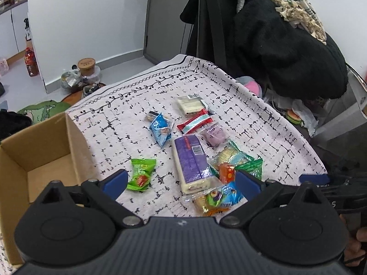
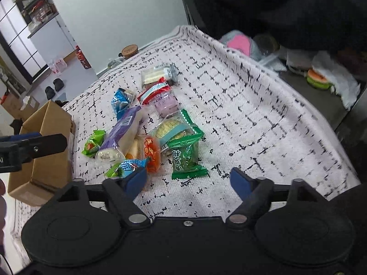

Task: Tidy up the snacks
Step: 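Grasp the purple snack bar with the left tool while the right tool grasps a green candy packet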

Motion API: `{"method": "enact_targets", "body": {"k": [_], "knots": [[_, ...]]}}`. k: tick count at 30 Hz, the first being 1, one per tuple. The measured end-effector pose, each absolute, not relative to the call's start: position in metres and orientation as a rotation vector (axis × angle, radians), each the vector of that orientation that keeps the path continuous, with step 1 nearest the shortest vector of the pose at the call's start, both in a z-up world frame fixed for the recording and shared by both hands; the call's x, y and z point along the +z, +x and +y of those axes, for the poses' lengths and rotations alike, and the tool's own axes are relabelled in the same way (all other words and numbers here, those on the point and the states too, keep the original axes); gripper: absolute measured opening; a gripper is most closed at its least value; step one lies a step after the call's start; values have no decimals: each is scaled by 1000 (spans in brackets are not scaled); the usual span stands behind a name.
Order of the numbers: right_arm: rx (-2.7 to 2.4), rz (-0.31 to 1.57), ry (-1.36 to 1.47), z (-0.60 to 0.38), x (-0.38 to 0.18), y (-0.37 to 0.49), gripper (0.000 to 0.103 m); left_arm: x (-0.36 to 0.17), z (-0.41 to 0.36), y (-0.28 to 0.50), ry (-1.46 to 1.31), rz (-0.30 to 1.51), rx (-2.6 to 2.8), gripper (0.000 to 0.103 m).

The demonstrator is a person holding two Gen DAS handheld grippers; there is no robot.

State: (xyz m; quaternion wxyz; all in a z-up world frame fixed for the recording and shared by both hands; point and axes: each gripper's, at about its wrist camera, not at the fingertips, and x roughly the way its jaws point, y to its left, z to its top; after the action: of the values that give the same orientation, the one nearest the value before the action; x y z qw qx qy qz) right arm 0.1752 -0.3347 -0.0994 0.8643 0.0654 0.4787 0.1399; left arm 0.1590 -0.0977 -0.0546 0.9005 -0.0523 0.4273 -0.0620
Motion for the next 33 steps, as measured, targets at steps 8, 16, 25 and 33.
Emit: {"method": "enact_targets", "body": {"k": [8, 16, 25, 33], "knots": [[281, 1043, 218, -338, -120, 195, 58, -76, -106, 185, -167, 913, -150, 95], [312, 1026, 259, -334, -132, 208, 53, -106, -109, 207, -231, 980, -139, 90], [331, 1028, 256, -331, -142, 216, 51, -126, -113, 222, -253, 1033, -133, 78], [333, 1058, 251, -329, -148, 221, 33, -135, -107, 224, -315, 1071, -108, 40]]}}
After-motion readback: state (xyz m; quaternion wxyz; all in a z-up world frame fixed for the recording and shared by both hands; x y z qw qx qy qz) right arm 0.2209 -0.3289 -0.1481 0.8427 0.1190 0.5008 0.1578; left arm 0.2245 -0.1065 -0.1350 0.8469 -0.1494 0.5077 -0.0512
